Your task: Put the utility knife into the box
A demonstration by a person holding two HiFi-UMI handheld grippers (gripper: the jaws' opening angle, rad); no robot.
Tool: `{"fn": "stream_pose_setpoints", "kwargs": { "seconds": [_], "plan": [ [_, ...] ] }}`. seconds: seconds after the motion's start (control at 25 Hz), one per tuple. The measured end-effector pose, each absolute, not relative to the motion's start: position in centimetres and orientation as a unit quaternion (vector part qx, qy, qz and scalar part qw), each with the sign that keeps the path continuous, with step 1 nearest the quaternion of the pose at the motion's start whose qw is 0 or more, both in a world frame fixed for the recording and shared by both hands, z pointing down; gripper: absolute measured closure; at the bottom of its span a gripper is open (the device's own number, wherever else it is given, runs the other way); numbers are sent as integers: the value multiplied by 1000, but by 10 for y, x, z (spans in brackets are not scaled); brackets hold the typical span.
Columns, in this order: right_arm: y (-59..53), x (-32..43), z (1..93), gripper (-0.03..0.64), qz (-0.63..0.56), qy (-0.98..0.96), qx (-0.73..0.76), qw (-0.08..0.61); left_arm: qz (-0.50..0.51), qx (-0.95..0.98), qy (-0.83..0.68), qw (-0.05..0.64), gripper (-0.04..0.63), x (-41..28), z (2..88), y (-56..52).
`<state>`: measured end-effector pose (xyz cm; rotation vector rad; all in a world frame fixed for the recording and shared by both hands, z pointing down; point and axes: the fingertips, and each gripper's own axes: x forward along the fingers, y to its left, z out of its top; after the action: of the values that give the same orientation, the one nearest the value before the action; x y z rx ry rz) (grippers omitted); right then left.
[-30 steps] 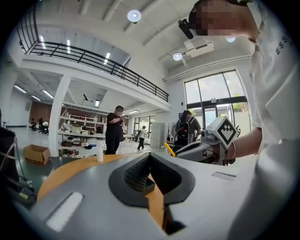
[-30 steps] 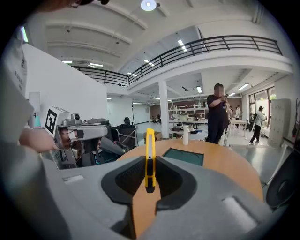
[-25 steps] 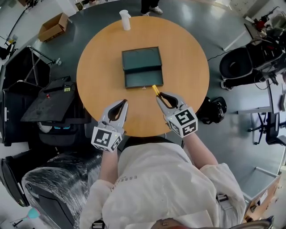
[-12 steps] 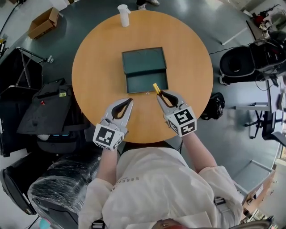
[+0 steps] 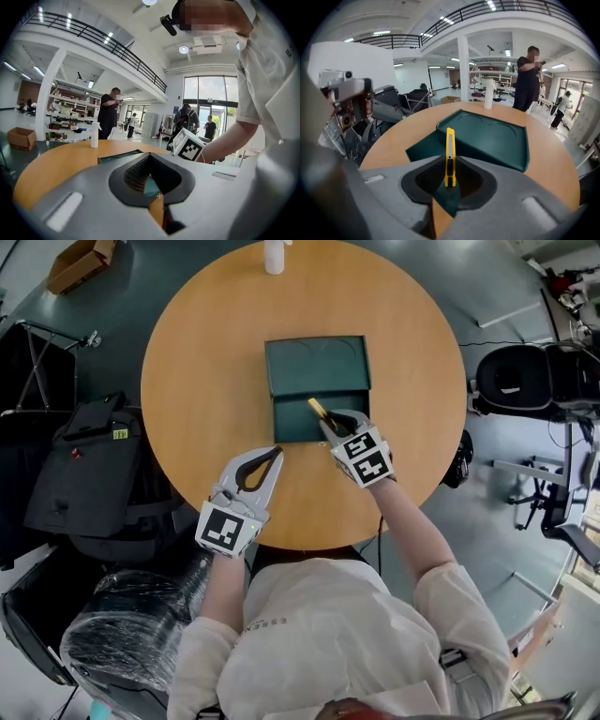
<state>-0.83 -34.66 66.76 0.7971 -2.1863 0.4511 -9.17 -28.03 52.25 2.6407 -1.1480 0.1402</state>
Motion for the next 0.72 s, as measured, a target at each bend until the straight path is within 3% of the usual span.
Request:
{"fn": "stream_pose_setpoints", "kwargs": {
  "seconds": [0.28, 0.64, 0.72],
  "plan": [
    [-362, -10, 716, 560, 188, -830, 290, 439, 36, 893, -408, 186, 578, -96, 538, -292],
    [-361, -7, 746, 558, 194, -805, 272, 491, 48, 894, -402, 192, 578, -89, 546, -288],
    [-362, -9, 739, 526, 205, -808, 280, 476, 49, 893, -404, 190, 578, -88, 543, -288]
  ]
}}
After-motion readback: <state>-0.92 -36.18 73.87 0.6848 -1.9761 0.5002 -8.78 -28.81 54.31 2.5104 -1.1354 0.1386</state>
